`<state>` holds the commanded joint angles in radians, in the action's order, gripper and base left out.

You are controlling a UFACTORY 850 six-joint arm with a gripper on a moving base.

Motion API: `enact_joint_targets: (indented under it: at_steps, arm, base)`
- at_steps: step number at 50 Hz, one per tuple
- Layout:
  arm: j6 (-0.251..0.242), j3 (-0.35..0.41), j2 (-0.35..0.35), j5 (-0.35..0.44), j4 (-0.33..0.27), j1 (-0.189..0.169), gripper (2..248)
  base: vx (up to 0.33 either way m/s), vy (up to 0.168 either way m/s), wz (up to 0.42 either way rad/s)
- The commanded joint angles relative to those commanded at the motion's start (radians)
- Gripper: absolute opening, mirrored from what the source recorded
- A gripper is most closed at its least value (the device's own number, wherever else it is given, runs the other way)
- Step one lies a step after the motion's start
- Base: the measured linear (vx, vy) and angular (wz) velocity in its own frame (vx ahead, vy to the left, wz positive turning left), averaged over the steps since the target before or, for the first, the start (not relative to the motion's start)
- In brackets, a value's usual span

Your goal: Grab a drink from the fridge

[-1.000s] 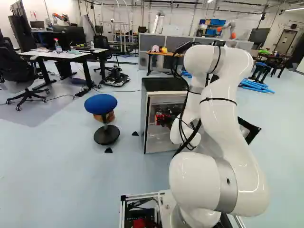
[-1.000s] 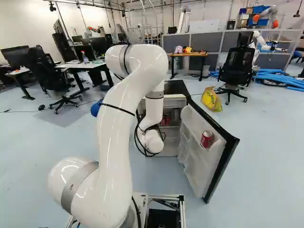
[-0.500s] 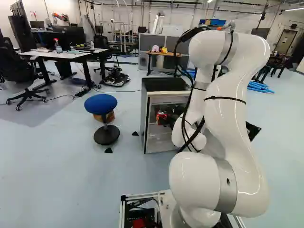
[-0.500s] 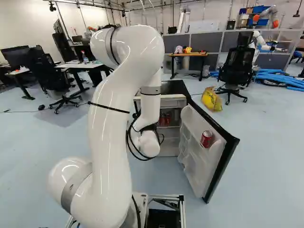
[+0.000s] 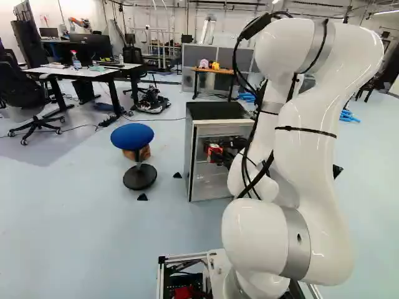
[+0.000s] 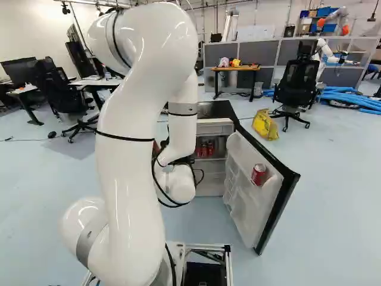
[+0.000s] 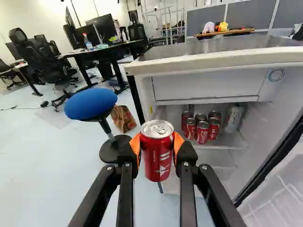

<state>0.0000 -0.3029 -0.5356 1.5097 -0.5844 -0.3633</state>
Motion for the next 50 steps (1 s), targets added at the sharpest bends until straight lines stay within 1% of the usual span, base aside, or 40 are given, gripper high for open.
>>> enact_joint_targets:
  at_steps: [27,50]
  arm:
    - [0.000,0.034,0.104,0.033,0.032,0.000,91]
    - [0.000,0.054,0.186,0.032,0.033,0.001,91]
  base:
    - [0.000,0.000,0.000]
    - [0.000,0.000,0.000]
